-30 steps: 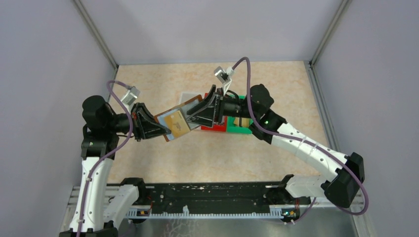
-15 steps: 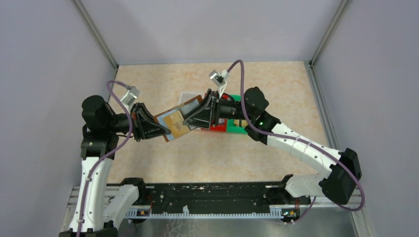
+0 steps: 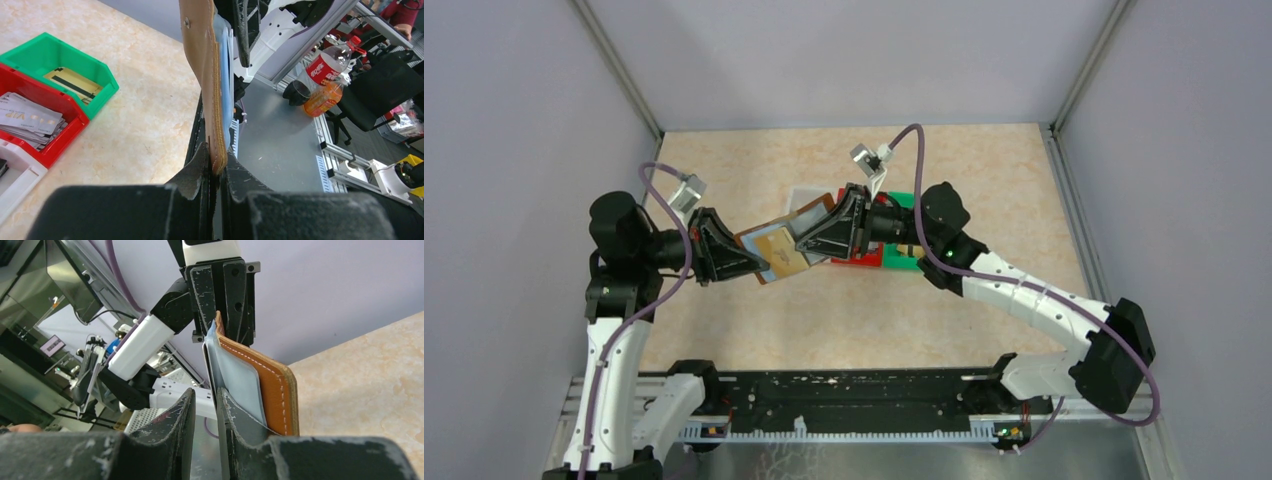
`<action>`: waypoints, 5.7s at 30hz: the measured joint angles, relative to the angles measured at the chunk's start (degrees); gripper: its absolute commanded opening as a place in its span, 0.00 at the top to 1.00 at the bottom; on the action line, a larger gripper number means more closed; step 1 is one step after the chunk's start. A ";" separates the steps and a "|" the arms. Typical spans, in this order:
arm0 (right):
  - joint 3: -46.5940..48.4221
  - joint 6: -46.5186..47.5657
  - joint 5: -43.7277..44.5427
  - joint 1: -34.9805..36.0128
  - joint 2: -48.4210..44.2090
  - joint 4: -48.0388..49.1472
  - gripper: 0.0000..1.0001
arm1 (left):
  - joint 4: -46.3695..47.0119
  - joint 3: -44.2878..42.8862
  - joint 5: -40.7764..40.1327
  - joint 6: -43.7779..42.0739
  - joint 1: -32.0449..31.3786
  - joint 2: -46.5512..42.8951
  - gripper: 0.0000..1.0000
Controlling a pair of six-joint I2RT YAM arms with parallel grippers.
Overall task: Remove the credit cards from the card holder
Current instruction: Remove the credit card from the card holder.
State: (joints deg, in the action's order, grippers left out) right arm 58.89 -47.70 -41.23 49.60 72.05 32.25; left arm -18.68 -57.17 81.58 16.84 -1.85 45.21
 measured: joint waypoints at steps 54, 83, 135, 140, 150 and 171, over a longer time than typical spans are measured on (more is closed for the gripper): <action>-9.25 -4.37 8.04 2.69 1.18 17.16 1.00 | -12.33 -2.56 -8.33 -8.72 -0.17 0.79 1.00; -10.86 2.95 11.65 2.54 -5.55 2.67 0.46 | -10.47 -2.60 -7.82 -7.69 -0.31 2.23 1.00; 7.26 10.38 -1.60 -2.73 1.16 -14.60 0.66 | -10.47 -2.60 -3.54 -8.48 -0.31 1.77 1.00; 7.26 9.99 -1.84 -2.21 2.19 -14.36 0.66 | -10.49 -2.60 -3.45 -8.26 -0.31 1.77 1.00; 7.67 10.08 -1.66 -1.73 2.75 -14.23 0.71 | -10.49 -2.62 -2.64 -7.65 -0.26 1.75 1.00; 1.05 -4.31 -2.91 -1.70 3.61 5.51 0.71 | -10.08 -2.73 -1.18 -7.61 -0.24 0.90 1.00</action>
State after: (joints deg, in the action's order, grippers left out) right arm 59.94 -52.01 -44.14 47.90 75.66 37.76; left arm -28.75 -59.90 80.40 9.23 -2.09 46.11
